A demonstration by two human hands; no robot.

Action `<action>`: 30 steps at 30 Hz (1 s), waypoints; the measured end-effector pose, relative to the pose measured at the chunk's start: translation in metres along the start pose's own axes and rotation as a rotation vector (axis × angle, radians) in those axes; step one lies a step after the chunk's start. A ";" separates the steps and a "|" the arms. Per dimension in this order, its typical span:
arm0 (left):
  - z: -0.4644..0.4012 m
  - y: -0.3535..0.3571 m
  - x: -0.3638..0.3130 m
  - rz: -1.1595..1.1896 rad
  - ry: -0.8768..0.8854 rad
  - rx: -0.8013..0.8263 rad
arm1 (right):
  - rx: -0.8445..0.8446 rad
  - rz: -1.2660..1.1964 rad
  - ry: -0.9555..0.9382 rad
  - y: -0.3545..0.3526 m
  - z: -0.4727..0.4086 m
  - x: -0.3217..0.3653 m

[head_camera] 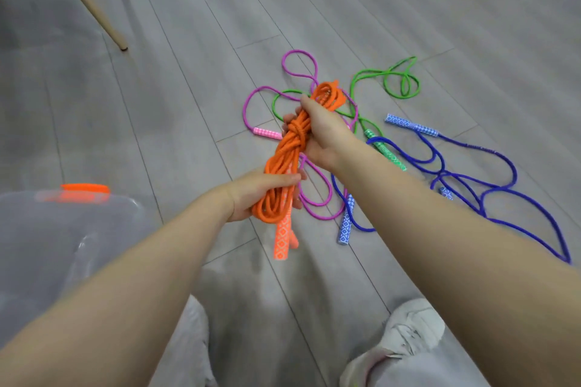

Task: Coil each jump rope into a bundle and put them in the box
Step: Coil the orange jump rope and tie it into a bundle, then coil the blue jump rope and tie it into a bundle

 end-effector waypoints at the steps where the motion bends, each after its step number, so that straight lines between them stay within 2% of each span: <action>1: -0.009 -0.009 0.004 -0.006 -0.005 -0.057 | 0.012 0.091 0.014 -0.003 -0.009 -0.007; 5: -0.042 -0.049 0.022 -0.051 -0.019 -0.280 | 0.080 0.460 0.123 -0.037 -0.042 -0.045; 9: -0.064 -0.097 0.053 -0.074 -0.102 -0.454 | -0.027 0.621 0.191 -0.098 -0.058 -0.079; 11: -0.071 -0.116 0.067 -0.189 -0.154 -0.545 | -0.086 0.721 0.197 -0.128 -0.063 -0.091; 15: -0.075 -0.139 0.082 -0.550 -0.203 -0.715 | -0.198 1.123 0.111 -0.183 -0.073 -0.096; 18: -0.078 -0.147 0.090 -0.655 -0.205 -0.805 | -0.218 1.239 0.100 -0.206 -0.073 -0.097; 22: -0.080 -0.159 0.101 -0.687 -0.160 -0.959 | -0.158 1.442 0.094 -0.223 -0.069 -0.107; 26: -0.078 -0.154 0.095 -0.860 -0.067 -1.073 | -0.131 1.565 0.087 -0.229 -0.060 -0.122; 30: -0.077 -0.128 0.078 -1.142 0.173 -1.056 | -0.221 1.368 0.088 -0.233 -0.053 -0.126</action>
Point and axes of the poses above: each hand's wrist, its own z-axis away from the middle knuckle, its own y-axis out of the palm, x = y × z, the point moved 6 cm from there along -z, towards the middle knuckle, and after that the axes turned 8 degrees about -y, right-handed, at the moved point
